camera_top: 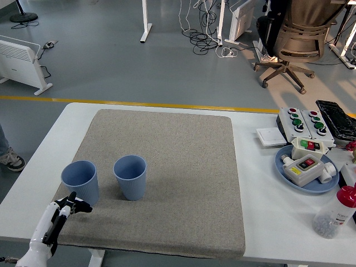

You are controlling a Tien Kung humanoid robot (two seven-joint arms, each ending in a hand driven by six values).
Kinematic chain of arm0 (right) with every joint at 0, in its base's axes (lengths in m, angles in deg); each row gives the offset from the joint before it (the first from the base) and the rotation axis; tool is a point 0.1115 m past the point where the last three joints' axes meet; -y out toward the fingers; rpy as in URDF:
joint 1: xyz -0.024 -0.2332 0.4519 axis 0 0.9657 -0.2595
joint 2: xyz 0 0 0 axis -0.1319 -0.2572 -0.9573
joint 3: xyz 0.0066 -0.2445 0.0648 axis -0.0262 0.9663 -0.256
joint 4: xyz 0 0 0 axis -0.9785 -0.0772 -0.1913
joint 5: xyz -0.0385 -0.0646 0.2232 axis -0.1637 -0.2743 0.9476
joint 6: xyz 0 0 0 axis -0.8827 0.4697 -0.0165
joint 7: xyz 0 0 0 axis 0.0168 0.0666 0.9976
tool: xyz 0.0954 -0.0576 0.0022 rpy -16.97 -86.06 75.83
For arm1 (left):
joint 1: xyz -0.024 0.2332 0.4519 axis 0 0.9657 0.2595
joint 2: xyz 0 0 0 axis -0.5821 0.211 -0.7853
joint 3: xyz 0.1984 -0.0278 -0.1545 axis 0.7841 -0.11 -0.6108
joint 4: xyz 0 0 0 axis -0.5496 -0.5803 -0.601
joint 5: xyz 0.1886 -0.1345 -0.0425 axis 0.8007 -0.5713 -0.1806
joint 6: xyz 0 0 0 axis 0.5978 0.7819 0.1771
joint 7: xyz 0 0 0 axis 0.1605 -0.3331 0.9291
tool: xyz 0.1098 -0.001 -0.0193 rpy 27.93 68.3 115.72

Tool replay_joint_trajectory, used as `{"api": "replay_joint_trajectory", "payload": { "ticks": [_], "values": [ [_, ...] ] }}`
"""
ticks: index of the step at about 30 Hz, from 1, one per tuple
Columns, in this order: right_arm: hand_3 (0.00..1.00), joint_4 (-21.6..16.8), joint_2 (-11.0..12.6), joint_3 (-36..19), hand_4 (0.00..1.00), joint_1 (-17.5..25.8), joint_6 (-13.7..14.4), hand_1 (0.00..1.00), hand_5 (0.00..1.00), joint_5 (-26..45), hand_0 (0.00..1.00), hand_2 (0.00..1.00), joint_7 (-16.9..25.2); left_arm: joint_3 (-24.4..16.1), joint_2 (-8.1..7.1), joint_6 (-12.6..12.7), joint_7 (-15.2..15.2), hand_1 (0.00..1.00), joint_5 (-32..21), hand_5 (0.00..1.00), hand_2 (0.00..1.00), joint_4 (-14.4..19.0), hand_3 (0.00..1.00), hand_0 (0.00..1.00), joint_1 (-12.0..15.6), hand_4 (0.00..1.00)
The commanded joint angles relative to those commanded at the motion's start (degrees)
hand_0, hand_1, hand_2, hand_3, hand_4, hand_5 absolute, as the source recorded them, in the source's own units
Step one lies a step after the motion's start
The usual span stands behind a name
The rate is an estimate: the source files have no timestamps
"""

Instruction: Push cup pick cup insert cup

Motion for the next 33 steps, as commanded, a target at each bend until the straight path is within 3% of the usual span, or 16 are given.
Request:
{"api": "replay_joint_trajectory", "payload": {
  "ticks": [19, 33],
  "values": [
    [0.563, -0.1, -0.8, -1.5, 0.100, 0.8, -0.2, 0.602, 0.445, -2.6, 0.666, 0.615, -0.7, 3.3, -0.61, -0.1, 0.8, 0.526, -2.2, 0.998, 0.488, -6.3, 0.471, 0.622, -4.9, 0.618],
    [0.563, -0.2, -1.5, -1.2, 0.098, 0.2, -0.6, 0.603, 0.446, -2.5, 0.666, 0.616, -0.9, 4.2, -0.10, 0.1, 1.5, 0.531, -3.4, 0.998, 0.488, -11.3, 0.469, 0.630, -11.0, 0.614]
  ]
}}
